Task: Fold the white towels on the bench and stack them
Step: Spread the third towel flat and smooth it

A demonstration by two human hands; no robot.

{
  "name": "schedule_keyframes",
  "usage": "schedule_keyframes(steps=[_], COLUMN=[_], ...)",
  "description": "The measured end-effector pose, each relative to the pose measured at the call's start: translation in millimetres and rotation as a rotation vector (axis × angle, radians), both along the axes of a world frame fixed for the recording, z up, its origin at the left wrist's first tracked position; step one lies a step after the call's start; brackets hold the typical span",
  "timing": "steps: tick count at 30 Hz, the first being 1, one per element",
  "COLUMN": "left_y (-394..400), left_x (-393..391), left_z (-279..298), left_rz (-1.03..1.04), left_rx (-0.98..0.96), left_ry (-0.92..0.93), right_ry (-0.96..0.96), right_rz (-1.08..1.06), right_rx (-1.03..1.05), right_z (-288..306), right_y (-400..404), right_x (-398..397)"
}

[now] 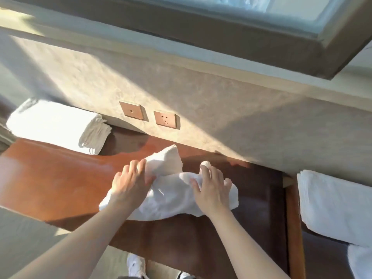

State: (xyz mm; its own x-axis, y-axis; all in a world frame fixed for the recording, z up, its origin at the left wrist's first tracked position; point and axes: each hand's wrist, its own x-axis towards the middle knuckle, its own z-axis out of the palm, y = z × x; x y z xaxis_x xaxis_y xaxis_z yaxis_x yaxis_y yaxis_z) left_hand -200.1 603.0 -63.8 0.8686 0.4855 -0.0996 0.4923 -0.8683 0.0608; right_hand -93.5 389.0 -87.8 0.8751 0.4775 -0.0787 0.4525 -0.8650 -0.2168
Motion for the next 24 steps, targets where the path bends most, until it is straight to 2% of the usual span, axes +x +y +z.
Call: schedule_keyframes(steps=[2, 5, 9, 12, 15, 19, 22, 24], left_y=[7.8, 24.6, 58.7, 80.2, 99.3, 119.5, 127.4, 129.5], left_x=[-3.9, 0.3, 18.4, 38.2, 33.4, 28.2, 31.6, 30.0], left_z=[-32.2, -64.4, -102.0, -123.9, -146.6, -171.7, -182.5, -187.2], left_rz=[-0.007, -0.120, -0.322, -0.414, -0.489, -0.529, -0.528, -0.528], left_rx=[-0.082, -0.212, -0.253, -0.209, -0.169, -0.163, -0.162, -0.149], left_ry=[0.195, 0.283, 0.255, 0.232, 0.237, 0.160, 0.107, 0.077], right_ry=[0.158, 0.218, 0.127, 0.036, 0.141, 0.202, 0.085, -0.083], right_rz=[-0.003, 0.020, -0.098, -0.026, 0.010, -0.083, -0.161, -0.173], right_rx=[-0.116, -0.234, -0.250, -0.182, -0.107, -0.020, -0.050, 0.016], right_z=[-22.6, -42.9, -53.4, -66.9, -89.1, -120.7, -142.6, -157.7], right_y=[4.4, 15.4, 48.3, 81.2, 122.9, 163.1, 171.3, 169.5], right_x=[-4.4, -16.5, -39.5, -39.8, -48.5, -48.0, -44.7, -46.1])
